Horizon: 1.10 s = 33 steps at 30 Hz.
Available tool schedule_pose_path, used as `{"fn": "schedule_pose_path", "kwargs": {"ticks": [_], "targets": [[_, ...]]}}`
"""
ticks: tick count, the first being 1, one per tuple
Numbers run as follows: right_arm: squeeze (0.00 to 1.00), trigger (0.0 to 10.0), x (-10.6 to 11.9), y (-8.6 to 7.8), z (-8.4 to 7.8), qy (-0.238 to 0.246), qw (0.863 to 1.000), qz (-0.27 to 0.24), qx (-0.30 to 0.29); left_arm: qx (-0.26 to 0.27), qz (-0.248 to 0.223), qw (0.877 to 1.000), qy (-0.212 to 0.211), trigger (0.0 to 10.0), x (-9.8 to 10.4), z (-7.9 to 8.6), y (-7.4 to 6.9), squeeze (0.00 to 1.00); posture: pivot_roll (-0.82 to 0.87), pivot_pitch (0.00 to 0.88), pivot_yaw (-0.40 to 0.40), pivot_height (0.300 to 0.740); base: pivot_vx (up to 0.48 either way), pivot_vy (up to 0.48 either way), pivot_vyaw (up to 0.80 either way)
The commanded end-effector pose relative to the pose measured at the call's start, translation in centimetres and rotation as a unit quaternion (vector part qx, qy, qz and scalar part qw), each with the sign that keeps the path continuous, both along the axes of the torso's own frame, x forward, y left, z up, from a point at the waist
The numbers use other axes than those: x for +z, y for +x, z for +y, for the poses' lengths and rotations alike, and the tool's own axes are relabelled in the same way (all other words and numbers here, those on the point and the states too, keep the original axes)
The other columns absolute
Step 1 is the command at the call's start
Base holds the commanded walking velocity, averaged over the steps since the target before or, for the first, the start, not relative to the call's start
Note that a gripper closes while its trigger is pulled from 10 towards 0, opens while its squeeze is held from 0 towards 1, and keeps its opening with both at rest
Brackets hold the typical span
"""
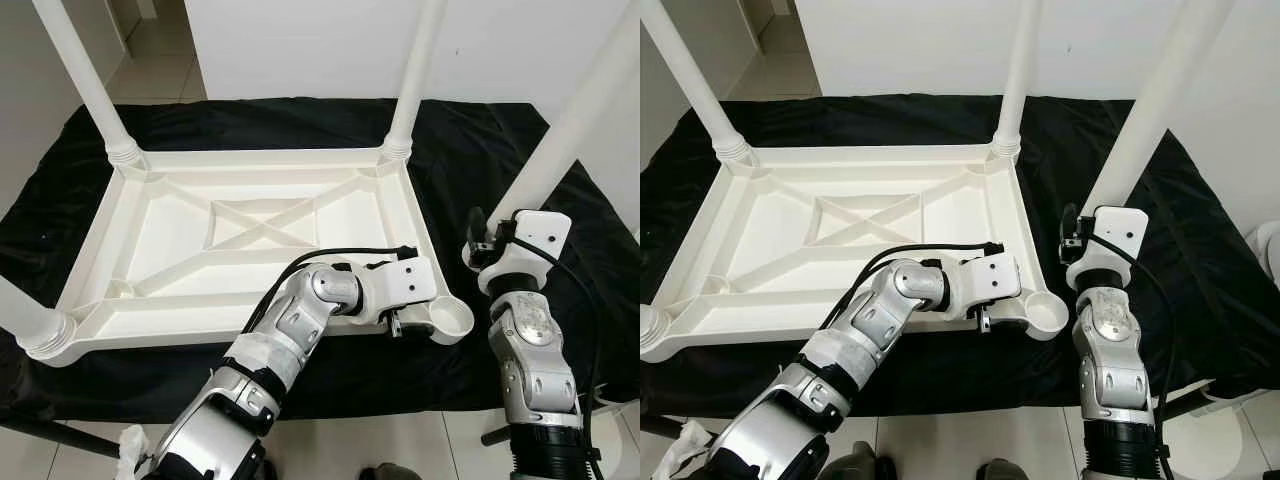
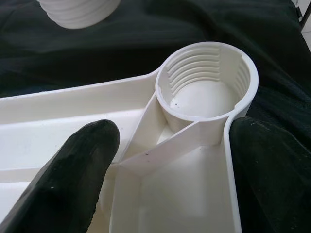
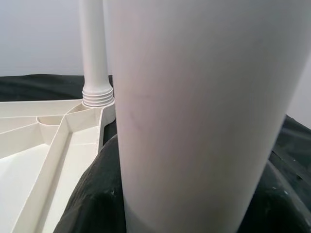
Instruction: Building children table
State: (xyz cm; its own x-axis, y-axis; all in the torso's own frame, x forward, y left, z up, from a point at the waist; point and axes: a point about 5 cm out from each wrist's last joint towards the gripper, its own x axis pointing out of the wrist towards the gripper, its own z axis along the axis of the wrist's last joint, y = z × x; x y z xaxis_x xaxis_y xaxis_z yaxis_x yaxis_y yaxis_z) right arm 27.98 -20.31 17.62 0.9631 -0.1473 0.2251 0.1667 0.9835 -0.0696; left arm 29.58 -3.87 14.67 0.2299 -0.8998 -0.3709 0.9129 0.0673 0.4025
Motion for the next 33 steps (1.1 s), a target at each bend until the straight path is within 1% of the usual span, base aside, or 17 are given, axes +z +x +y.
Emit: {"fn": "schedule_pose_path", "kwargs": {"ticks": [1, 5, 7, 11, 15, 16, 18, 19, 21, 24, 25, 26, 27, 28, 29, 31, 33], "targets": [[0.00, 10.0, -0.1, -0.1, 0.2, 0.003, 1.000, 0.004, 0.007, 0.210, -0.099, 0.965, -0.121, 10.0, 1.9, -1.3, 1.2, 0.00, -0.05, 0.029, 0.024, 0.740, 0.000, 0.000, 0.00], [0.00, 10.0, -0.5, -0.4, 0.7, 0.004, 1.000, 0.012, 0.022, 0.197, -0.094, 0.966, -0.136, 10.0, 2.2, -2.1, 0.5, 0.00, -0.05, 0.028, 0.027, 0.740, 0.000, 0.000, 0.00], [0.00, 10.0, -0.5, -0.4, 0.7, 0.004, 1.000, 0.012, 0.022, 0.197, -0.094, 0.966, -0.136, 10.0, 2.2, -2.1, 0.5, 0.00, -0.05, 0.028, 0.027, 0.740, 0.000, 0.000, 0.00], [0.00, 10.0, -0.6, -0.5, 1.0, -0.006, 1.000, 0.012, 0.026, 0.192, -0.111, 0.965, -0.138, 10.0, 2.3, -2.7, 0.2, 0.00, -0.05, 0.031, 0.026, 0.740, 0.000, 0.000, 0.00], [0.00, 10.0, -0.6, -0.4, 1.0, -0.008, 1.000, 0.010, 0.027, 0.189, -0.116, 0.965, -0.140, 10.0, 2.4, -2.9, 0.0, 0.00, -0.05, 0.032, 0.027, 0.740, 0.000, 0.000, 0.00], [0.00, 10.0, -0.5, -0.4, 1.1, -0.010, 1.000, 0.010, 0.028, 0.187, -0.132, 0.963, -0.140, 10.0, 2.6, -3.2, -0.1, 0.00, -0.05, 0.032, 0.028, 0.740, 0.000, 0.000, 0.00], [0.00, 10.0, -0.5, -0.4, 1.1, -0.009, 1.000, 0.010, 0.028, 0.210, -0.163, 0.954, -0.141, 10.0, 3.0, -3.5, 0.1, 0.00, -0.05, 0.033, 0.029, 0.740, 0.000, 0.000, 0.00], [0.00, 10.0, -0.5, -0.4, 1.1, -0.009, 1.000, 0.010, 0.028, 0.210, -0.163, 0.954, -0.141, 10.0, 3.0, -3.5, 0.1, 0.00, -0.05, 0.033, 0.029, 0.740, 0.000, 0.000, 0.00], [0.00, 10.0, -0.5, -0.5, 1.1, -0.008, 1.000, 0.010, 0.028, 0.244, -0.173, 0.944, -0.142, 10.0, 3.3, -3.4, 0.6, 0.00, -0.05, 0.033, 0.029, 0.740, 0.000, 0.000, 0.00], [0.00, 10.0, -0.5, -0.5, 1.1, -0.008, 1.000, 0.010, 0.028, 0.244, -0.173, 0.944, -0.142, 10.0, 3.3, -3.4, 0.6, 0.00, -0.05, 0.033, 0.029, 0.740, 0.000, 0.000, 0.00], [0.00, 10.0, -0.5, -0.5, 1.2, -0.007, 1.000, 0.011, 0.028, 0.258, -0.172, 0.940, -0.142, 10.0, 3.4, -3.4, 0.8, 0.00, -0.05, 0.034, 0.029, 0.740, 0.000, 0.000, 0.00], [0.00, 10.0, -0.5, -0.5, 1.2, -0.007, 1.000, 0.011, 0.028, 0.258, -0.172, 0.940, -0.142, 10.0, 3.4, -3.4, 0.8, 0.00, -0.05, 0.034, 0.029, 0.740, 0.000, 0.000, 0.00], [0.00, 10.0, -0.6, -0.6, 1.2, -0.007, 1.000, 0.011, 0.027, 0.272, -0.170, 0.936, -0.147, 10.0, 3.7, -3.3, 1.0, 0.00, -0.05, 0.033, 0.030, 0.740, 0.000, 0.000, 0.00], [0.00, 10.0, -0.6, -0.6, 1.2, -0.007, 1.000, 0.011, 0.027, 0.272, -0.170, 0.936, -0.147, 10.0, 3.7, -3.3, 1.0, 0.00, -0.05, 0.033, 0.030, 0.740, 0.000, 0.000, 0.00], [0.00, 10.0, -0.6, -0.6, 1.1, -0.007, 1.000, 0.012, 0.026, 0.290, -0.146, 0.933, -0.157, 10.0, 4.0, -3.0, 1.2, 0.00, -0.04, 0.034, 0.028, 0.740, 0.000, 0.000, 0.00], [0.00, 10.0, -0.6, -0.6, 1.1, -0.007, 1.000, 0.012, 0.026, 0.290, -0.146, 0.933, -0.157, 10.0, 4.0, -3.0, 1.2, 0.00, -0.04, 0.034, 0.028, 0.740, 0.000, 0.000, 0.00], [0.00, 10.0, -0.7, -0.6, 1.1, -0.006, 1.000, 0.014, 0.026, 0.314, -0.103, 0.926, -0.182, 10.0, 4.6, -2.4, 1.6, 0.00, -0.04, 0.032, 0.025, 0.740, 0.000, 0.000, 0.00]]}}
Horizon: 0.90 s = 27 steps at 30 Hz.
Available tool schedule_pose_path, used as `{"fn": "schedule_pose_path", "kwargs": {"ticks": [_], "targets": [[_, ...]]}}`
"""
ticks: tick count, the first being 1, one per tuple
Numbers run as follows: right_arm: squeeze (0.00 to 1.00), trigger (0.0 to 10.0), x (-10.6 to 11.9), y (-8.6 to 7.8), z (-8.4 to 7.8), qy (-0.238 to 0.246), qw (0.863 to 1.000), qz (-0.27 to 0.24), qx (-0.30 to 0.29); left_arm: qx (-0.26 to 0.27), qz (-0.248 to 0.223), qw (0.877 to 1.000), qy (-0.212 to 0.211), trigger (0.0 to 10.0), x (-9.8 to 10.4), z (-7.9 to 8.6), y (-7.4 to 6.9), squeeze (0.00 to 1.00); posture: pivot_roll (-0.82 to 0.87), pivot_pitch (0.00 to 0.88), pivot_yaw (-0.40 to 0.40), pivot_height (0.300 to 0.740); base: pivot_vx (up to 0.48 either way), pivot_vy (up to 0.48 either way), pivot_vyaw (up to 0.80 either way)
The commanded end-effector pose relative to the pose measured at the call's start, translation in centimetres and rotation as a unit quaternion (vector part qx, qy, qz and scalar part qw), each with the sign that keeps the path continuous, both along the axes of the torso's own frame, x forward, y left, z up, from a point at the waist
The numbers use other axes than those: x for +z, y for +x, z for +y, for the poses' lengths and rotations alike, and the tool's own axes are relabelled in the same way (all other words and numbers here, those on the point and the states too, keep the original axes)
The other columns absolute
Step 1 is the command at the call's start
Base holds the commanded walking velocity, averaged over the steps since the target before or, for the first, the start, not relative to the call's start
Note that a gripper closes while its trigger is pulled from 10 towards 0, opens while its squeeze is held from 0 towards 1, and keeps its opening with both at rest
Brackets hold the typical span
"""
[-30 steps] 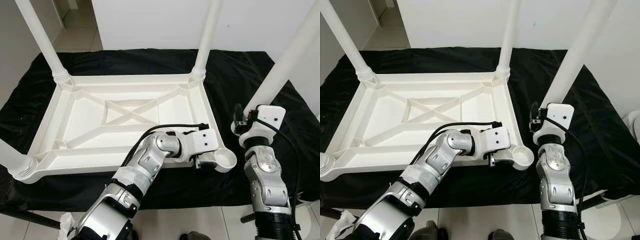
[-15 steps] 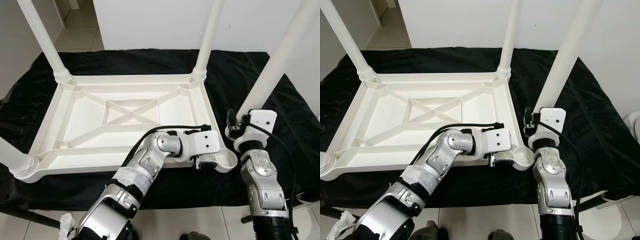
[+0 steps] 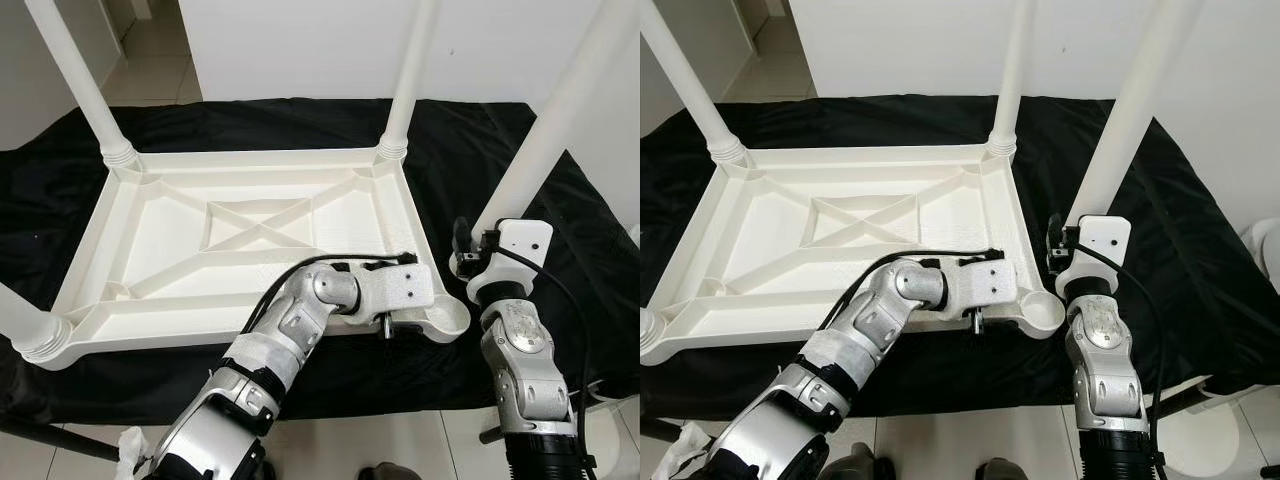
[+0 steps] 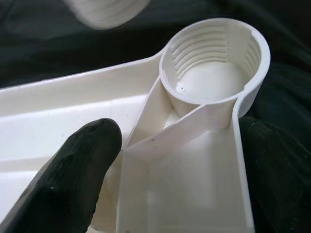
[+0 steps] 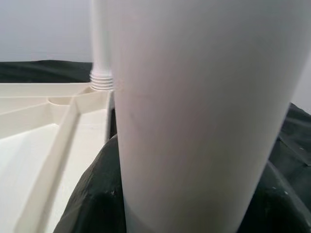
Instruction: Building children table
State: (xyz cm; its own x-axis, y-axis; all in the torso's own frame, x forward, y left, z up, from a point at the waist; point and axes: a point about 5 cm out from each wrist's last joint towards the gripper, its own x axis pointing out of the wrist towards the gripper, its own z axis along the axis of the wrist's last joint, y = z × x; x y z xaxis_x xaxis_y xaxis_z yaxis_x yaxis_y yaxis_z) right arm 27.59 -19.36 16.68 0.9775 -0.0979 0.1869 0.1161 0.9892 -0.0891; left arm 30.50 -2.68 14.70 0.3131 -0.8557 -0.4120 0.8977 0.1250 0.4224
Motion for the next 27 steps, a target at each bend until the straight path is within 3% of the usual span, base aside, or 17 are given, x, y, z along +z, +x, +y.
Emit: {"fn": "schedule_pose_path", "kwargs": {"ticks": [1, 7, 10, 11, 14, 24, 27], "targets": [[0.00, 10.0, 0.2, -0.1, 0.1, 0.001, 1.000, -0.006, 0.002, 0.270, -0.100, 0.932, -0.218, 10.0, 5.0, -3.3, 0.8, 0.00, -0.04, 0.030, 0.024, 0.740, 0.000, 0.000, 0.00], [0.00, 10.0, 0.2, 0.0, 0.3, 0.001, 1.000, -0.007, 0.007, 0.231, -0.071, 0.941, -0.239, 10.0, 5.6, -2.9, 0.5, 0.00, -0.03, 0.024, 0.022, 0.740, 0.000, 0.000, 0.00], [0.00, 10.0, 0.3, 0.0, 0.5, 0.003, 1.000, -0.009, 0.017, 0.146, -0.023, 0.953, -0.264, 10.0, 5.9, -2.5, -0.7, 0.00, -0.03, 0.017, 0.019, 0.740, 0.000, 0.000, 0.00], [0.00, 10.0, 0.3, 0.0, 0.5, 0.003, 1.000, -0.009, 0.017, 0.146, -0.023, 0.953, -0.264, 10.0, 5.9, -2.5, -0.7, 0.00, -0.03, 0.017, 0.019, 0.740, 0.000, 0.000, 0.00], [0.00, 10.0, 0.2, -0.1, 0.7, 0.010, 0.999, -0.014, 0.032, 0.075, -0.011, 0.953, -0.294, 10.0, 6.3, -1.2, -1.9, 0.00, -0.02, 0.014, 0.014, 0.740, 0.000, 0.000, 0.00], [0.00, 10.0, -0.4, -0.2, 1.5, 0.008, 0.998, -0.007, 0.054, 0.041, 0.037, 0.955, -0.290, 10.0, 5.7, 0.8, -2.4, 0.00, -0.01, 0.004, 0.000, 0.740, 0.000, 0.000, 0.00], [0.00, 10.0, -0.8, -0.7, 2.2, 0.008, 0.996, -0.006, 0.083, 0.054, 0.039, 0.958, -0.278, 10.0, 4.9, 2.4, -2.1, 0.00, -0.01, 0.005, -0.006, 0.740, 0.000, 0.000, 0.00]]}}
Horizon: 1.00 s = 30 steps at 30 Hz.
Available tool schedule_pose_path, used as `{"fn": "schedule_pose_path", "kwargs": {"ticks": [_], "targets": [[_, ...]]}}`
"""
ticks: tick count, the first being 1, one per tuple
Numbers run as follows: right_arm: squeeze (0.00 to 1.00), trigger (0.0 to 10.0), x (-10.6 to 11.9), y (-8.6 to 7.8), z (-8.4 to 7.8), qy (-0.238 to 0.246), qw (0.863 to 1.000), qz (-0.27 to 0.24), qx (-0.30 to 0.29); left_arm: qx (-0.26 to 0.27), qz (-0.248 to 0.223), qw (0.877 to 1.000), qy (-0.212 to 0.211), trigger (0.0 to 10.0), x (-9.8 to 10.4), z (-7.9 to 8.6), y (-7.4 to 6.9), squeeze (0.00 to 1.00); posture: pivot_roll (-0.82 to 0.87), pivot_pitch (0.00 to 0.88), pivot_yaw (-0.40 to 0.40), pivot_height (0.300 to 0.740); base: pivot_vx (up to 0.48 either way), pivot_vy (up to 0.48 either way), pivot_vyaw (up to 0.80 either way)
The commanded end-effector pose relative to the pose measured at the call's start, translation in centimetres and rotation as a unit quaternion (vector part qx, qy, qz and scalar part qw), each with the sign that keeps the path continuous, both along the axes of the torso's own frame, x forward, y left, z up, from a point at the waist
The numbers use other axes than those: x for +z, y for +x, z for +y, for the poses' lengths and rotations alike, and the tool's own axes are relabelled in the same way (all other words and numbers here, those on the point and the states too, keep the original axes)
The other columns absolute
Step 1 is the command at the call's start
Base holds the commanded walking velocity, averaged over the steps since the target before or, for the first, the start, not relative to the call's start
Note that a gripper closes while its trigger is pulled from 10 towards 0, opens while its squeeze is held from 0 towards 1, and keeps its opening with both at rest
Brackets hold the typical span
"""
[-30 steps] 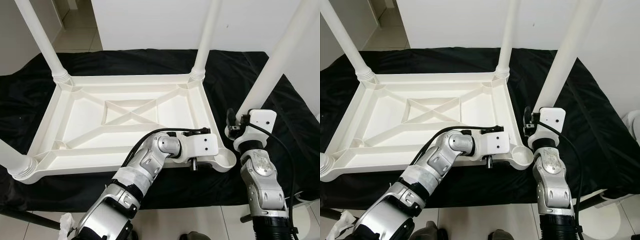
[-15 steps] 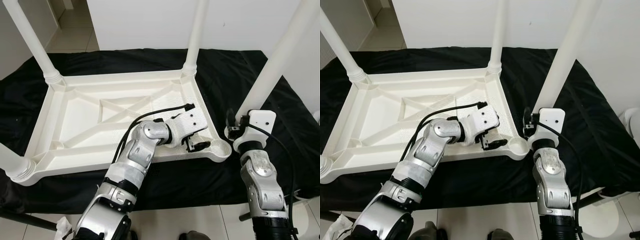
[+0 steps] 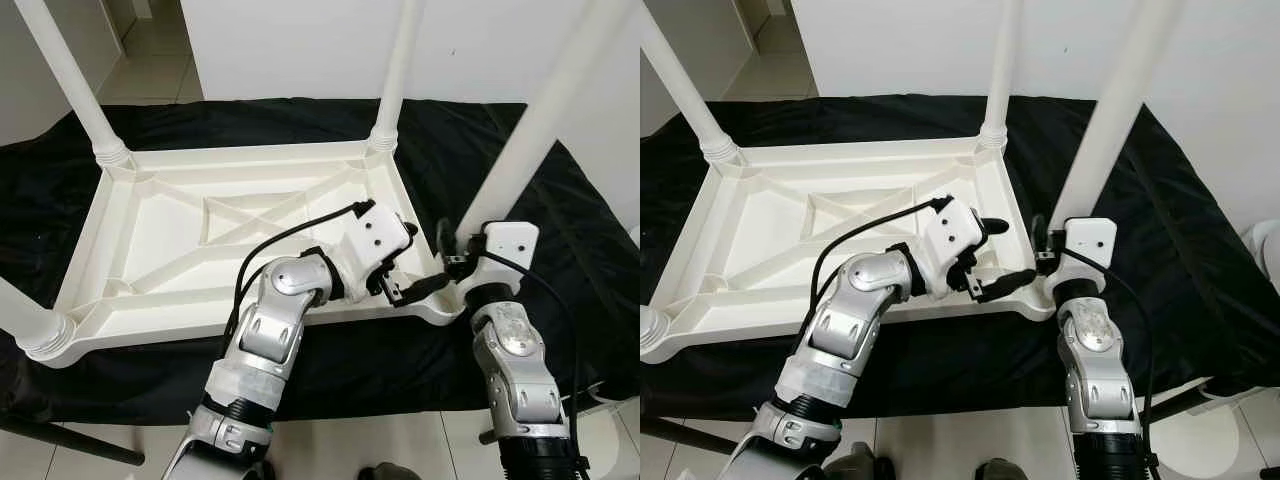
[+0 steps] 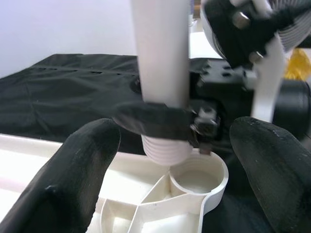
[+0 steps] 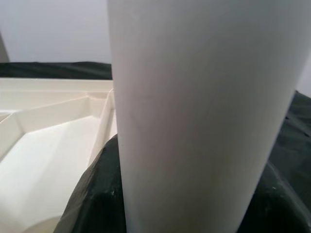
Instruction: Building children table
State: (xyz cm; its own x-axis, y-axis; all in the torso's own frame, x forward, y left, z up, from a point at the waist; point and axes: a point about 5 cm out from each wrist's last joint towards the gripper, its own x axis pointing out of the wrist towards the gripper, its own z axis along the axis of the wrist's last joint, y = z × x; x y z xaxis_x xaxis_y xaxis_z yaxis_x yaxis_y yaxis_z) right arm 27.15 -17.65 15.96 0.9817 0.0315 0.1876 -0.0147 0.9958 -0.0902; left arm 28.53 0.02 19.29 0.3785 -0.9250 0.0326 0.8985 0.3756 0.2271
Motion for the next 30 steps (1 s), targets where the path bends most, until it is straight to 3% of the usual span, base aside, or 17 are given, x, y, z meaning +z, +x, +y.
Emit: {"fn": "schedule_pose_path", "kwargs": {"ticks": [1, 3, 5, 9, 12, 15, 17, 19, 23, 29, 30], "targets": [[0.00, 10.0, -0.1, -0.5, 0.6, 0.013, 1.000, -0.007, 0.024, 0.027, 0.007, 0.999, -0.022, 10.0, 0.0, 0.4, 0.1, 0.00, -0.01, 0.007, -0.008, 0.740, 0.000, 0.000, 0.00], [0.00, 10.0, -0.1, -0.5, 0.6, 0.013, 1.000, -0.007, 0.024, 0.027, 0.007, 0.999, -0.022, 10.0, 0.0, 0.4, 0.1, 0.00, -0.01, 0.007, -0.008, 0.740, 0.000, 0.000, 0.00], [0.00, 10.0, -0.2, -0.9, 0.5, 0.025, 0.999, -0.012, 0.024, 0.055, 0.003, 0.998, -0.016, 10.0, -0.7, 1.7, 0.5, 0.00, -0.01, 0.009, -0.008, 0.740, 0.000, 0.000, 0.00], [0.00, 10.0, -0.2, -1.1, 0.1, 0.036, 0.999, -0.016, 0.011, 0.081, 0.005, 0.997, -0.011, 10.0, -1.1, 2.7, 0.9, 0.00, -0.01, 0.013, -0.007, 0.740, 0.000, 0.000, 0.00], [0.00, 10.0, 0.1, -1.1, -0.8, 0.047, 0.998, -0.026, -0.026, 0.166, 0.025, 0.986, -0.019, 10.0, -1.2, 3.9, 2.6, 0.00, -0.02, 0.016, -0.001, 0.740, 0.000, 0.000, 0.00], [0.00, 10.0, 0.2, -1.1, -1.0, 0.046, 0.998, -0.029, -0.031, 0.188, 0.035, 0.981, -0.020, 10.0, -1.2, 4.1, 3.0, 0.00, -0.02, 0.016, -0.001, 0.740, 0.000, 0.000, 0.00], [0.00, 10.0, 0.3, -1.1, -1.1, 0.050, 0.998, -0.033, -0.035, 0.240, 0.048, 0.969, -0.033, 10.0, -0.9, 4.7, 4.0, 0.00, -0.02, 0.015, 0.003, 0.740, 0.000, 0.000, 0.00], [0.00, 10.0, 0.3, -1.1, -1.1, 0.050, 0.998, -0.033, -0.035, 0.240, 0.048, 0.969, -0.033, 10.0, -0.9, 4.7, 4.0, 0.00, -0.02, 0.015, 0.003, 0.740, 0.000, 0.000, 0.00], [0.00, 10.0, 0.4, -1.2, -1.1, 0.048, 0.997, -0.038, -0.038, 0.313, 0.066, 0.946, -0.059, 10.0, -0.2, 5.8, 5.7, 0.00, -0.03, 0.015, 0.006, 0.740, 0.000, 0.000, 0.00], [0.00, 10.0, 0.4, -1.2, -1.2, 0.041, 0.998, -0.039, -0.038, 0.356, 0.070, 0.929, -0.075, 10.0, 0.0, 6.4, 6.4, 0.00, -0.03, 0.014, 0.003, 0.740, 0.000, 0.000, 0.00], [0.00, 10.0, 0.4, -1.1, -1.1, 0.039, 0.998, -0.039, -0.038, 0.376, 0.078, 0.920, -0.082, 10.0, 0.1, 6.7, 6.7, 0.00, -0.03, 0.016, 0.003, 0.740, 0.000, 0.000, 0.00]]}}
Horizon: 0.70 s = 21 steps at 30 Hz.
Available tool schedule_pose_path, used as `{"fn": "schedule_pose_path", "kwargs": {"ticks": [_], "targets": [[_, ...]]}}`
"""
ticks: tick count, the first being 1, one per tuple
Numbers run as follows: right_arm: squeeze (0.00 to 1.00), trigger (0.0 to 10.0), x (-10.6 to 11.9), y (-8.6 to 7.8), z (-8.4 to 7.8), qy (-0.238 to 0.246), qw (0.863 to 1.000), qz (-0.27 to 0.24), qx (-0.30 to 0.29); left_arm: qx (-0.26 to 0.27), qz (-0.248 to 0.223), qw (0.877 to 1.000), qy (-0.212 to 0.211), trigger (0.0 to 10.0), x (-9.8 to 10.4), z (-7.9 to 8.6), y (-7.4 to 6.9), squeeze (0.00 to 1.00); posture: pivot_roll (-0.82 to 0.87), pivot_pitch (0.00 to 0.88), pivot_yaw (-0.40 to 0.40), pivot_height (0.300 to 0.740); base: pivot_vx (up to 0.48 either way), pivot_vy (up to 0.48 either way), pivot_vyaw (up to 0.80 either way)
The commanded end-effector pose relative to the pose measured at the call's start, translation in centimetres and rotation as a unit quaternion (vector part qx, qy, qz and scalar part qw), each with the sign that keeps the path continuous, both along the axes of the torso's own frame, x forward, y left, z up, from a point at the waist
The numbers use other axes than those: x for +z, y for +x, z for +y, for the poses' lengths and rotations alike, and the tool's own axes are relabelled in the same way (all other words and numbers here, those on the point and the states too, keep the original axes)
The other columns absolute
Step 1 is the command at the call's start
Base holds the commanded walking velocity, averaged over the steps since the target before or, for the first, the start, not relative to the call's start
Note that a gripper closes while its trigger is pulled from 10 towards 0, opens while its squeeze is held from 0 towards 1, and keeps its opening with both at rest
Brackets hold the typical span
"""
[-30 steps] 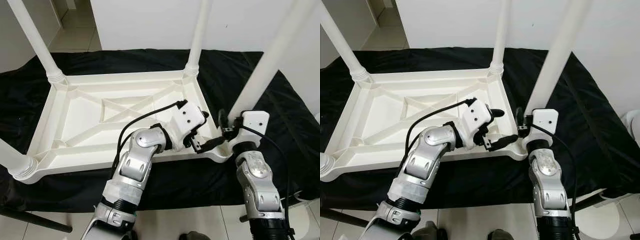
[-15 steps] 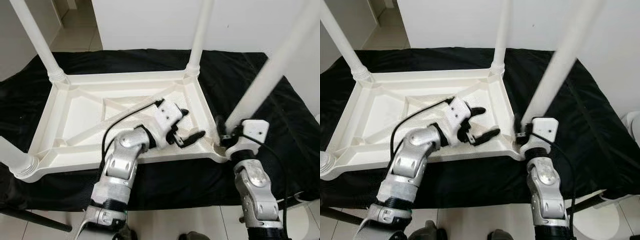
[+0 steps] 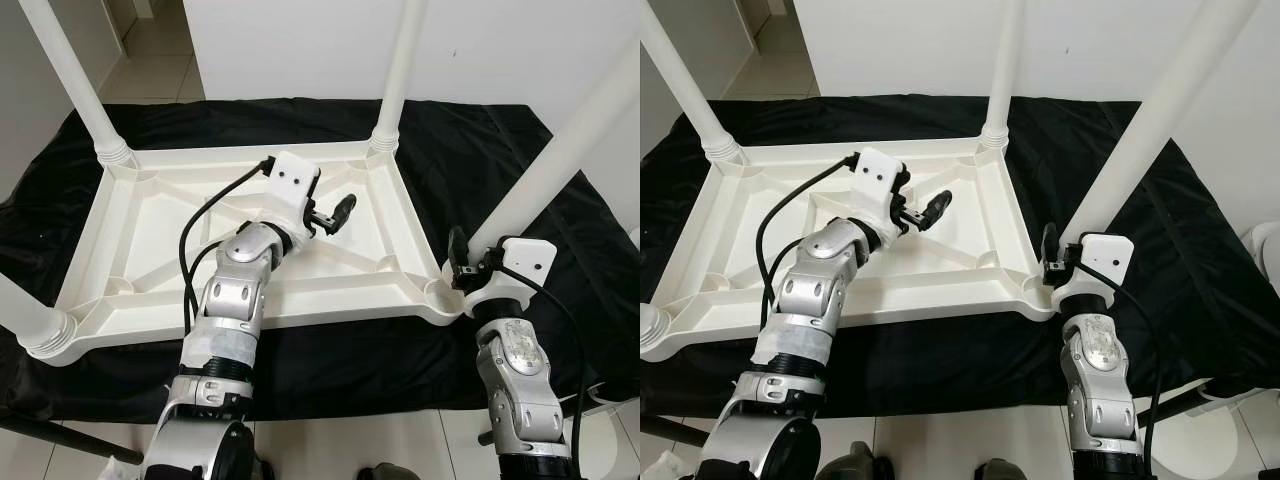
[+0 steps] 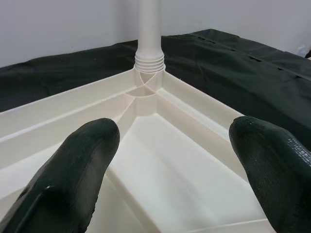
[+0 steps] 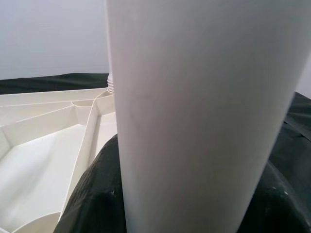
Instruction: Building children table
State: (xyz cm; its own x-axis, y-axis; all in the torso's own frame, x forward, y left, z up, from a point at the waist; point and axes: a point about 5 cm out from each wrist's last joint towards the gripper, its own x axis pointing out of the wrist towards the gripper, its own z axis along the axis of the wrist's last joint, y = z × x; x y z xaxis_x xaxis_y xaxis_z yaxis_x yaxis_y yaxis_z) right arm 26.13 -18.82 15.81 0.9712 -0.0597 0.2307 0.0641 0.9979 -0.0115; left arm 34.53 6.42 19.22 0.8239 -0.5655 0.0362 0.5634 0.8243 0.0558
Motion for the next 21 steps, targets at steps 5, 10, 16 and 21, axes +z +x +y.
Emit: {"fn": "schedule_pose_path", "kwargs": {"ticks": [5, 10, 16, 21], "targets": [[0.00, 10.0, 0.6, -0.1, 0.1, -0.002, 1.000, -0.015, -0.003, 0.133, 0.007, 0.990, -0.040, 10.0, 0.4, 0.8, 1.0, 0.00, -0.04, 0.011, 0.004, 0.740, 0.000, 0.000, 0.00], [0.00, 10.0, 0.2, -0.1, 0.0, 0.003, 1.000, 0.000, -0.011, 0.128, -0.027, 0.988, -0.084, 10.0, 1.2, 1.3, 0.8, 0.00, -0.04, 0.003, 0.004, 0.740, 0.000, 0.000, 0.00], [0.00, 10.0, 0.1, -0.4, 0.2, -0.016, 1.000, 0.003, 0.004, 0.016, -0.060, 0.994, -0.090, 10.0, 1.5, 0.9, -0.9, 0.00, -0.04, 0.000, 0.000, 0.740, 0.000, 0.000, 0.00], [0.00, 10.0, -0.4, -0.7, 0.4, -0.026, 0.999, 0.009, 0.023, -0.141, -0.050, 0.986, -0.068, 10.0, 0.9, -0.4, -3.1, 0.00, -0.03, 0.000, -0.011, 0.740, 0.000, 0.000, 0.00]]}}
